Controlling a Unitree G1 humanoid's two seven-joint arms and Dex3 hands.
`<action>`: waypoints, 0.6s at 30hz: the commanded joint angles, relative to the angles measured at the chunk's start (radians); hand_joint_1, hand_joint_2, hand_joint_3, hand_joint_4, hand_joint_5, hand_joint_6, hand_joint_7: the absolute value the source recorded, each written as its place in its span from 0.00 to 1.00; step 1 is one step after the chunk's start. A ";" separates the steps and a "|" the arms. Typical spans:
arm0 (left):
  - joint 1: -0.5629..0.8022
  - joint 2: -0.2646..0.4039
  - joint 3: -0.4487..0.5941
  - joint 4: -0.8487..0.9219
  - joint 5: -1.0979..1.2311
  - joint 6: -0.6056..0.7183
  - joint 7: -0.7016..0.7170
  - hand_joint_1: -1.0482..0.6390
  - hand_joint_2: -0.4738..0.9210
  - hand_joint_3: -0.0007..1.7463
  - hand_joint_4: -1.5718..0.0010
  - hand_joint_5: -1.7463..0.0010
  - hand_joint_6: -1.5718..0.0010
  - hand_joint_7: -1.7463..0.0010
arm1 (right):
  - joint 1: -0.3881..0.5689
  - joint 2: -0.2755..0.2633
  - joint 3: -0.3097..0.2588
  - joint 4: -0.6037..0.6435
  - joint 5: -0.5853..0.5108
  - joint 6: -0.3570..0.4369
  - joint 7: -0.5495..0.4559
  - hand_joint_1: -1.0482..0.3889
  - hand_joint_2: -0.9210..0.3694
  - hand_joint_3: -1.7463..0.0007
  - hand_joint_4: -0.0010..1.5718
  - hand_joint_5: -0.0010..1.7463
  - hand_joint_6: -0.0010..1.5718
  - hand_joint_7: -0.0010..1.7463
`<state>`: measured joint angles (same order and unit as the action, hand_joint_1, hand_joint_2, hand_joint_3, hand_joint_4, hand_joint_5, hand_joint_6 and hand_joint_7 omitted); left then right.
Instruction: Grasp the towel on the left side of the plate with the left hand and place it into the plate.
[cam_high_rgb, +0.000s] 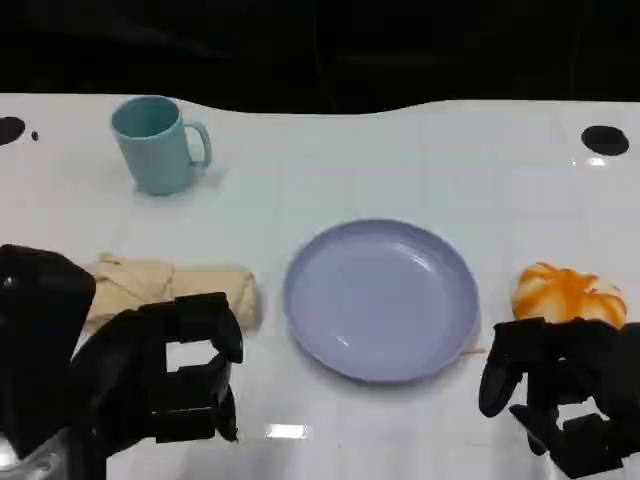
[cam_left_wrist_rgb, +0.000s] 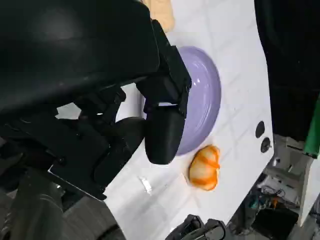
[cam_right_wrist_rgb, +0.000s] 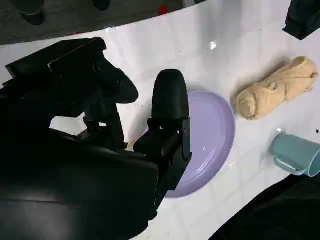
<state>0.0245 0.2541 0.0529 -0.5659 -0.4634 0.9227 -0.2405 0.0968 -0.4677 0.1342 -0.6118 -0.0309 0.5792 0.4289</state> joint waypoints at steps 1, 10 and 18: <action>-0.006 0.009 0.009 0.009 -0.002 -0.004 0.000 0.57 0.69 0.80 0.42 0.00 0.50 0.04 | -0.005 -0.004 -0.002 -0.016 -0.001 0.015 -0.003 0.75 0.24 0.42 0.45 0.96 0.43 0.82; -0.008 0.010 0.005 0.009 0.005 -0.004 0.005 0.57 0.69 0.80 0.43 0.00 0.50 0.04 | -0.007 -0.002 -0.003 -0.010 0.002 0.012 -0.002 0.76 0.24 0.42 0.45 0.96 0.43 0.82; -0.008 0.014 0.005 0.010 0.014 -0.010 0.006 0.57 0.69 0.80 0.43 0.00 0.50 0.04 | -0.007 -0.003 0.000 -0.010 -0.002 0.010 -0.003 0.75 0.24 0.42 0.44 0.96 0.43 0.82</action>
<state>0.0243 0.2581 0.0489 -0.5624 -0.4537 0.9226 -0.2399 0.0952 -0.4674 0.1351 -0.6153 -0.0309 0.5926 0.4289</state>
